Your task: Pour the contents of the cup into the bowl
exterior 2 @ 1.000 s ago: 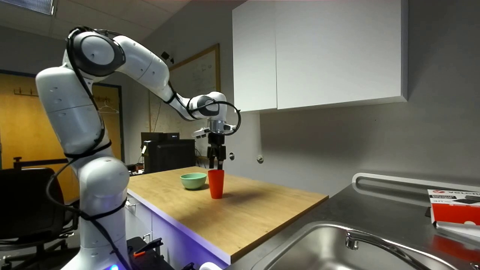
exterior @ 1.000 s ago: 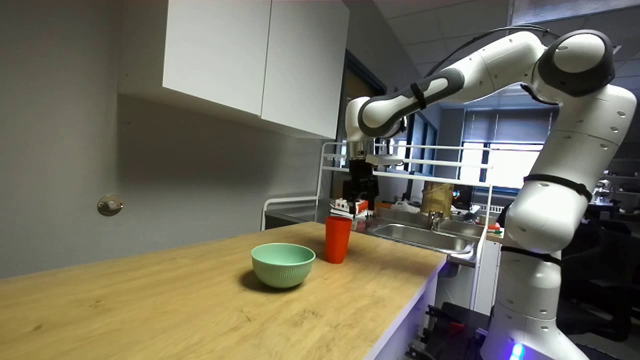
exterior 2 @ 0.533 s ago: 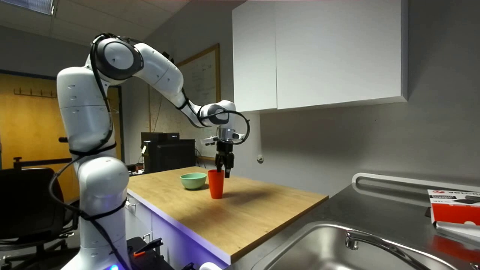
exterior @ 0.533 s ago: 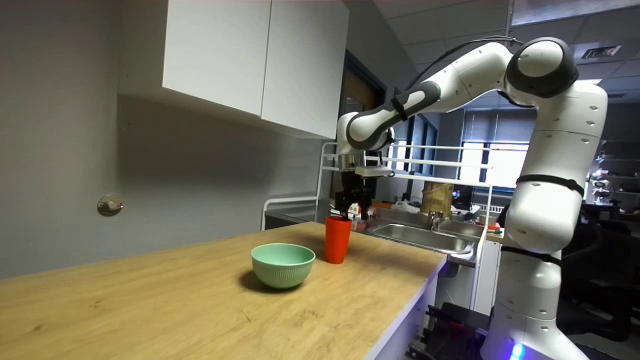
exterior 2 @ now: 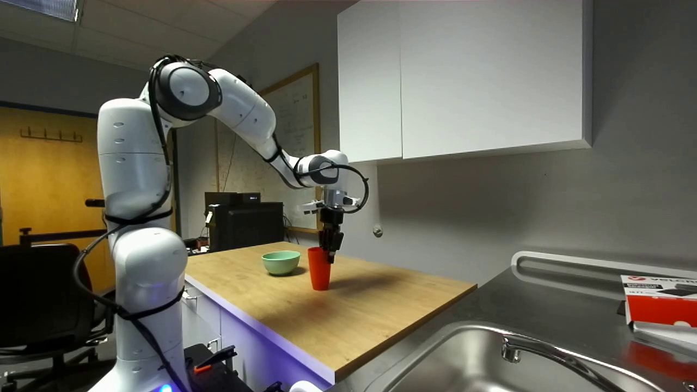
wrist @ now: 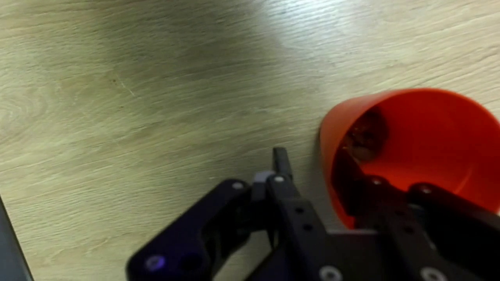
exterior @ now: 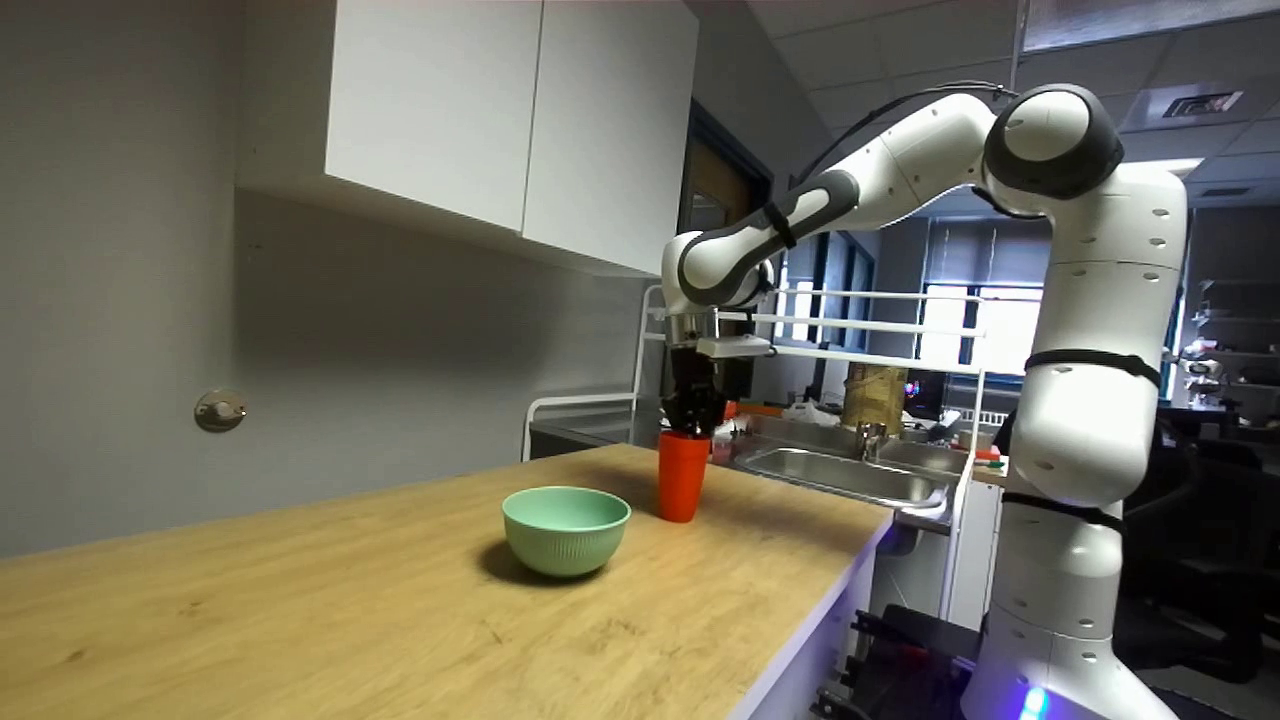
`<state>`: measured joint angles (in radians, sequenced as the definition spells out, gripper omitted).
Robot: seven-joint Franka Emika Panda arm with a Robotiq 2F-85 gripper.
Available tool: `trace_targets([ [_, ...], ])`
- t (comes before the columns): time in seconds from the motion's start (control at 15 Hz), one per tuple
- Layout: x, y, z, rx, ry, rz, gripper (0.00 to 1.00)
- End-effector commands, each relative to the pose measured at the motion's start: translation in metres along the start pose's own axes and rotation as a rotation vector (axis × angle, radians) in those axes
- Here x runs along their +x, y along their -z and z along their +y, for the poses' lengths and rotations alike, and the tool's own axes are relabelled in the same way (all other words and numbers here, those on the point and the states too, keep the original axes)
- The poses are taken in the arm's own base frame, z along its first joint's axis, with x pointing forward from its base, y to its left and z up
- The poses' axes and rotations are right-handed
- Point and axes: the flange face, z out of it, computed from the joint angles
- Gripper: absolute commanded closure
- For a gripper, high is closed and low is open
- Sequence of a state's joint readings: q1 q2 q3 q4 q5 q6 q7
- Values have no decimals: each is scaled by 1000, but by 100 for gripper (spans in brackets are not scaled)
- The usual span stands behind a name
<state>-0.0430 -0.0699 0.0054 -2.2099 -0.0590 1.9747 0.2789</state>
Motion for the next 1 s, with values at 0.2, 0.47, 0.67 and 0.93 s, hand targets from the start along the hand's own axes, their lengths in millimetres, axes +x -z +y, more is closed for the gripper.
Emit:
trace_targets([
  [0.2,10,9,-6,12,-28,7,100],
  [0.47,10,16,-13,9,-41,12,99],
  [0.67,5,28,-30,-18,-39,32,99],
  [0.93,-6,54,-79,-95,-6,71,99],
])
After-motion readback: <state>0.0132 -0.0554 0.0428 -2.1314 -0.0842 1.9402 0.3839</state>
